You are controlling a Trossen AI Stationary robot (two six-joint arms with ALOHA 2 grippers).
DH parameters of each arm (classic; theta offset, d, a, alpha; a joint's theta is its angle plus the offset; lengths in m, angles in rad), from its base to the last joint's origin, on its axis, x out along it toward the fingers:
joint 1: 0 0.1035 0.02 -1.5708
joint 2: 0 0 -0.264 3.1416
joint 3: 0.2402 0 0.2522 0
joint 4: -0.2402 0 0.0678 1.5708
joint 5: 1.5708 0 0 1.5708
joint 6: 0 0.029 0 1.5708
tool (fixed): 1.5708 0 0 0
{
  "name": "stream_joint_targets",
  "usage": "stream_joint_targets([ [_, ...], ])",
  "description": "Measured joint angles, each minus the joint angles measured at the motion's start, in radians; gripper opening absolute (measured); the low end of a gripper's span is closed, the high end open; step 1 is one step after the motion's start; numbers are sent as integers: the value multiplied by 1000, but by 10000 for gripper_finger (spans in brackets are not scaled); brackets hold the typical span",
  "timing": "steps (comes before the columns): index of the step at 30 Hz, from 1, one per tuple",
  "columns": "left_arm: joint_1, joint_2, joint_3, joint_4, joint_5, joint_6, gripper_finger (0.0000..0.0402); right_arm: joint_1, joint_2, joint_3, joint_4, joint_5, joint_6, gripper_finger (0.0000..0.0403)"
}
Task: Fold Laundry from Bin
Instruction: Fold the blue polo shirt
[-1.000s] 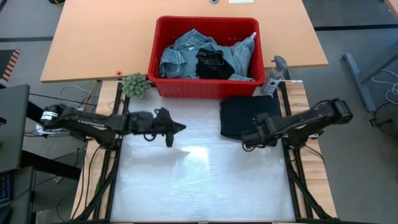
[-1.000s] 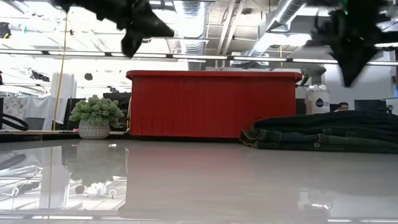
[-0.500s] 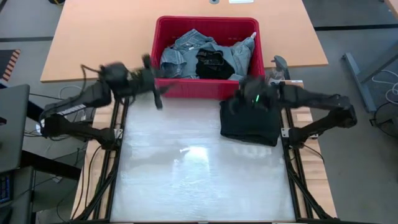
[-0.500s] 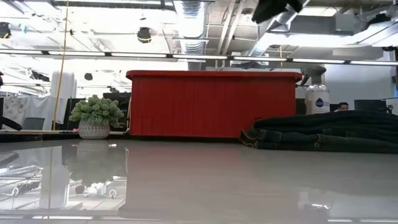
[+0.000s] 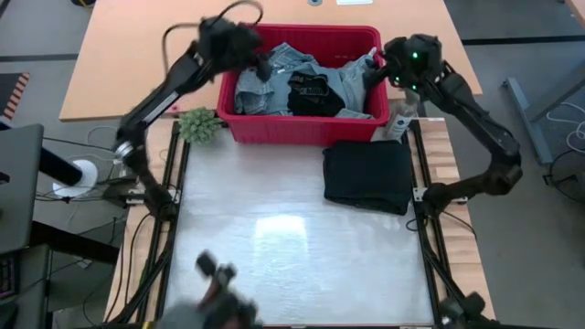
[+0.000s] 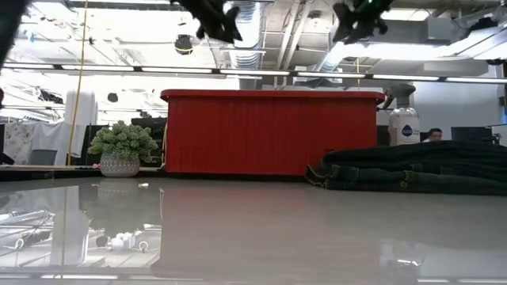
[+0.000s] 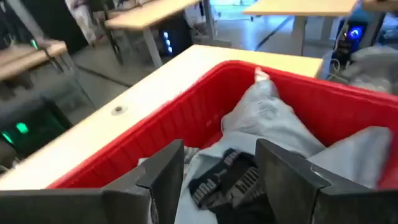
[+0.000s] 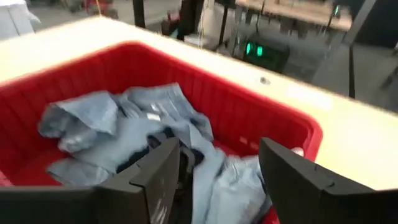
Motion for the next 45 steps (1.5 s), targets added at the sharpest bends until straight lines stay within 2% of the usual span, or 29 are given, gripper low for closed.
stream_joint_targets([
  [3, 78, 152, 158, -50, 87, -40, 190, -33, 30, 0, -38, -23, 2, 246],
  [7, 155, 355, 361, -102, 153, -71, 190, -38, 81, 0, -63, -30, 3, 246],
  [8, 168, 390, 369, -76, 167, -76, 190, -37, 96, 0, -64, -30, 6, 246],
  [11, 199, 443, 309, 23, 173, -119, 190, -38, 141, -1, -64, -37, 45, 246],
  [20, 194, 607, 307, 41, -78, -67, 190, -33, 245, -1, -81, -80, 88, 246],
  [22, 191, 633, 308, 32, -131, -94, 190, -33, 256, -1, -79, -116, 111, 246],
  [24, 191, 660, 308, 21, -140, -146, 190, -33, 257, -1, -81, -145, 119, 246],
  [27, 190, 675, 306, 8, -216, -188, 190, -25, 255, -1, -74, -147, 119, 246],
  [31, 186, 675, 306, 16, -326, -170, 190, -22, 255, -1, -77, -149, 119, 246],
  [37, 209, 674, 309, -8, -226, -336, 190, -22, 255, -1, -78, -149, 106, 246],
  [40, 213, 673, 303, -33, -244, -412, 190, -21, 255, -1, -79, -149, 100, 246],
  [45, 213, 673, 304, -85, -268, -430, 189, -20, 255, -1, -79, -191, 99, 246],
])
